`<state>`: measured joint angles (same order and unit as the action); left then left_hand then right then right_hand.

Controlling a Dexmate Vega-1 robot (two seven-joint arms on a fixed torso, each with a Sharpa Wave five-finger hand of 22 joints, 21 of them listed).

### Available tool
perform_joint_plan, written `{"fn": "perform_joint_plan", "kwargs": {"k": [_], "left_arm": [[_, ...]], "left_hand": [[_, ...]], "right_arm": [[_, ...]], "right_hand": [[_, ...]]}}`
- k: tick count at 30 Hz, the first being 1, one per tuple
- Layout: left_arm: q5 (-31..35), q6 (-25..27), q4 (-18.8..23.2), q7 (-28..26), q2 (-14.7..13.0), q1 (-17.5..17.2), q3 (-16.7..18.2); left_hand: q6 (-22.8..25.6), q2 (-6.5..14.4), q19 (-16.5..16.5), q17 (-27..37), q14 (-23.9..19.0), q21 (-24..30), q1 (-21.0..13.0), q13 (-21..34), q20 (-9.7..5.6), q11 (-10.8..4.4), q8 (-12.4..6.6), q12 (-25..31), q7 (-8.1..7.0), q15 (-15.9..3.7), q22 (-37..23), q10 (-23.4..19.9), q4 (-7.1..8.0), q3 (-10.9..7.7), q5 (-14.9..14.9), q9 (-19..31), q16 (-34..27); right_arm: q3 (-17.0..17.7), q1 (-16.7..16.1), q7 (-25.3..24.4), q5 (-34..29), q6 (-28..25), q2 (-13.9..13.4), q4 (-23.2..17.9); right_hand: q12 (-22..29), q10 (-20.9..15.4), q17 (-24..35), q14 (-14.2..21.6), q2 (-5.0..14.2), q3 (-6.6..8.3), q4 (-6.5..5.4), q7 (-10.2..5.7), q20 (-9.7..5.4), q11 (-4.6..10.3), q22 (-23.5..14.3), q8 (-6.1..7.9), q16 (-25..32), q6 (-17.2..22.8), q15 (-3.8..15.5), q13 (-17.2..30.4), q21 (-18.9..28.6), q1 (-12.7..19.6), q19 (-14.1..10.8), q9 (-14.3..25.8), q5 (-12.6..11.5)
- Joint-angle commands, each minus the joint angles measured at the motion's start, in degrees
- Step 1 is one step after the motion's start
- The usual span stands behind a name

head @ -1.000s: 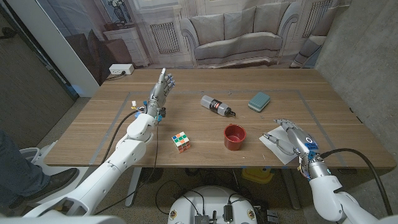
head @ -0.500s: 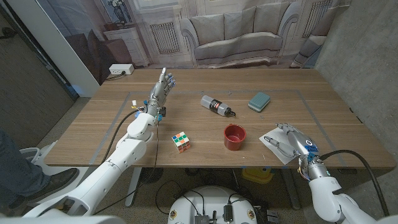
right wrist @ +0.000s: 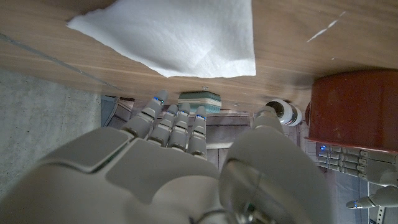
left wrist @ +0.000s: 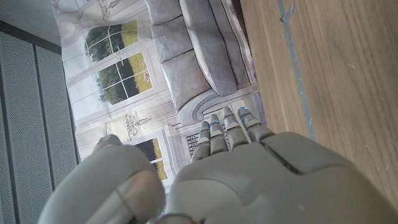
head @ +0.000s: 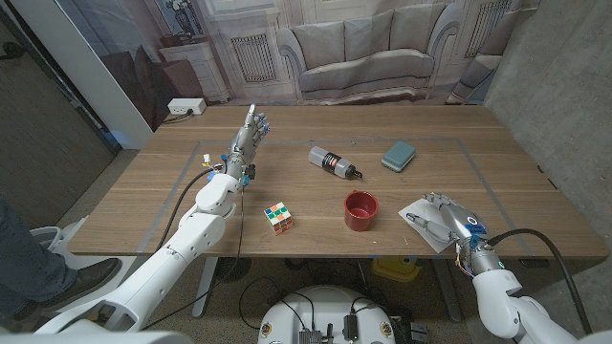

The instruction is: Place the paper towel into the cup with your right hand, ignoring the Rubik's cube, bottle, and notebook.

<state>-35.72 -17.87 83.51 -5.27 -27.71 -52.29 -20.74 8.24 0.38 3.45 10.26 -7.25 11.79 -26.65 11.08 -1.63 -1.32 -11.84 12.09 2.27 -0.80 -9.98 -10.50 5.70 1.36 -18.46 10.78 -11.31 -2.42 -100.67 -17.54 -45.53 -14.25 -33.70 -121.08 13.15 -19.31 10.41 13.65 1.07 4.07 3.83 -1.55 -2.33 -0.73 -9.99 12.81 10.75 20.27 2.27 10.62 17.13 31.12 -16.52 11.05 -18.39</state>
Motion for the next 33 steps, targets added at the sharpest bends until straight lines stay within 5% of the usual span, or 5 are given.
{"fn": "perform_joint_plan", "kwargs": {"k": [1, 33], "left_arm": [[0.0, 1.2, -0.4, -0.1, -0.3, 0.8, 0.0], [0.9, 2.7, -0.8, -1.0, 0.3, 2.2, -0.8]], "left_hand": [[0.4, 0.1, 0.2, 0.3, -0.4, -0.3, -0.2, 0.1, 0.20, -0.08, 0.11, -0.2, -0.13, -0.04, -0.3, -0.2, 0.19, 0.35, 0.0, 0.2, 0.2], [0.5, 0.2, 0.2, 0.3, -0.4, -0.3, -0.3, 0.1, 0.55, -0.10, 0.14, -0.2, -0.14, -0.11, -0.3, -0.2, 0.17, 0.70, 0.0, 0.2, 0.3]], "right_arm": [[-1.2, 1.4, 1.0, 1.7, -3.0, -0.8, 1.1], [-3.4, 3.0, -1.8, 6.3, -4.1, -2.4, 5.0]], "right_hand": [[0.0, 0.1, 0.1, 0.0, 0.08, 0.07, 0.47, -0.03, -2.41, 0.02, -0.3, -0.36, 0.0, 0.1, 0.91, 0.2, -0.2, 0.7, -0.5, 0.1, -0.3], [-0.1, -0.2, 0.0, 0.2, 1.25, 1.95, 2.92, -0.32, -2.21, 0.32, -0.4, -0.75, 0.0, -0.1, 1.18, 0.2, -1.2, 5.2, -0.9, 0.1, 0.0]]}}
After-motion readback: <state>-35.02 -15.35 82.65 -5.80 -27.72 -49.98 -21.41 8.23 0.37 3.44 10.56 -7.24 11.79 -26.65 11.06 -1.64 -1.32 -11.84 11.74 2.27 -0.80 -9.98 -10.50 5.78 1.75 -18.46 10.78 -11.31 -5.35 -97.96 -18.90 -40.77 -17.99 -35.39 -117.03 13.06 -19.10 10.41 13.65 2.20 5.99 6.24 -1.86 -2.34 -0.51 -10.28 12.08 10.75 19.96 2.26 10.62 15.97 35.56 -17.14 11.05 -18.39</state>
